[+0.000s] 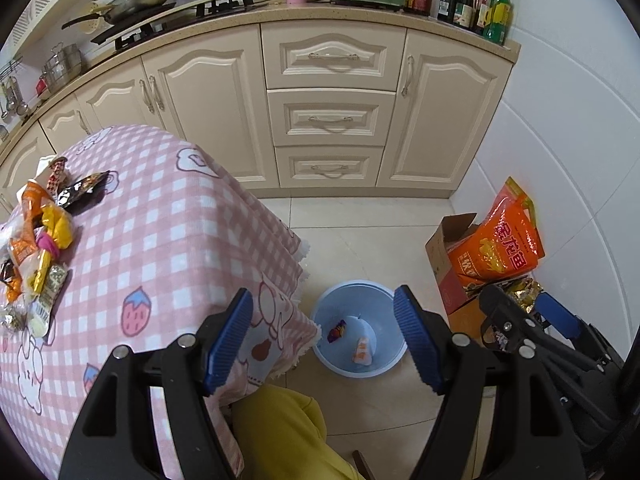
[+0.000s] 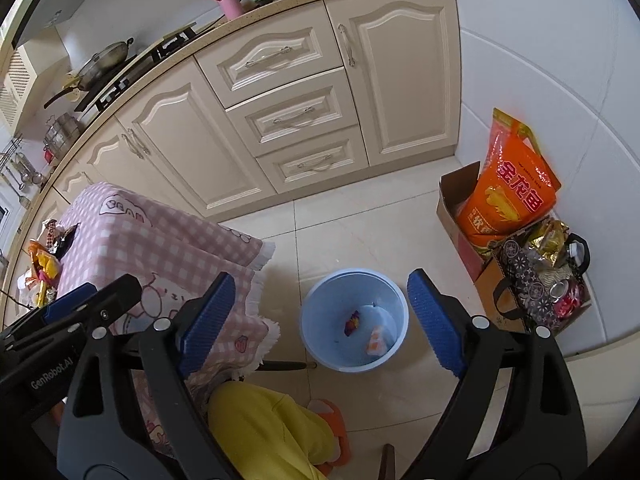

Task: Collect trash
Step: 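Move both tools back over the table toward the remaining trash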

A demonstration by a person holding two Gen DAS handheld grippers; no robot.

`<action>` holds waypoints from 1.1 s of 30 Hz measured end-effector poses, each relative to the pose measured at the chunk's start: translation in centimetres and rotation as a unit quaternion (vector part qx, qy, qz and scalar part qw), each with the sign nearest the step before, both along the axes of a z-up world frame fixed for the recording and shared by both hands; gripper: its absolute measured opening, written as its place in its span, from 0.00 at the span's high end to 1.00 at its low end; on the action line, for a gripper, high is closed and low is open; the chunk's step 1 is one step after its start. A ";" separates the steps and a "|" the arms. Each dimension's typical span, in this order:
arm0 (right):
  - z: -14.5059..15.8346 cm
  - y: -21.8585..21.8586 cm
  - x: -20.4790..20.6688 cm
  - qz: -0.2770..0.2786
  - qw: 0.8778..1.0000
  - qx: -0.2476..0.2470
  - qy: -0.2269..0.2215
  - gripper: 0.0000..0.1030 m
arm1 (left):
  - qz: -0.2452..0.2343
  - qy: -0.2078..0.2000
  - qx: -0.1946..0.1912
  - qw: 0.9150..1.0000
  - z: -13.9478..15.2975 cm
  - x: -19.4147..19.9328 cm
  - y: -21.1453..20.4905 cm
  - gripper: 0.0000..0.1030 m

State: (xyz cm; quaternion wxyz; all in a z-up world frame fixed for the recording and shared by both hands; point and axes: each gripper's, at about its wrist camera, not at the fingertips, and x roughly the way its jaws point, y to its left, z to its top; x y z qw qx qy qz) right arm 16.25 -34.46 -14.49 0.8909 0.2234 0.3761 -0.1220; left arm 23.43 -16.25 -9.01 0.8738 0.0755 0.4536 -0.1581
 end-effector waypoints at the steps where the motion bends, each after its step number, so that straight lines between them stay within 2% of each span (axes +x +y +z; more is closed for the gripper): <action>1: 0.1 0.2 -0.1 0.000 1.000 -0.001 -0.001 0.16 | 0.001 -0.001 -0.002 1.000 0.1 -0.1 0.1 0.31; 16: 3.5 5.2 -0.8 0.035 0.999 -0.022 -0.027 0.16 | 0.038 -0.033 -0.029 0.998 3.2 -2.5 6.0 0.29; 28: 5.7 13.2 1.0 0.105 0.993 -0.035 -0.040 0.16 | 0.118 -0.055 -0.036 0.991 5.1 -3.2 15.0 0.24; 33: 6.2 16.8 1.8 0.140 0.988 -0.043 -0.043 0.16 | 0.157 -0.058 -0.038 0.985 5.4 -3.5 19.1 0.18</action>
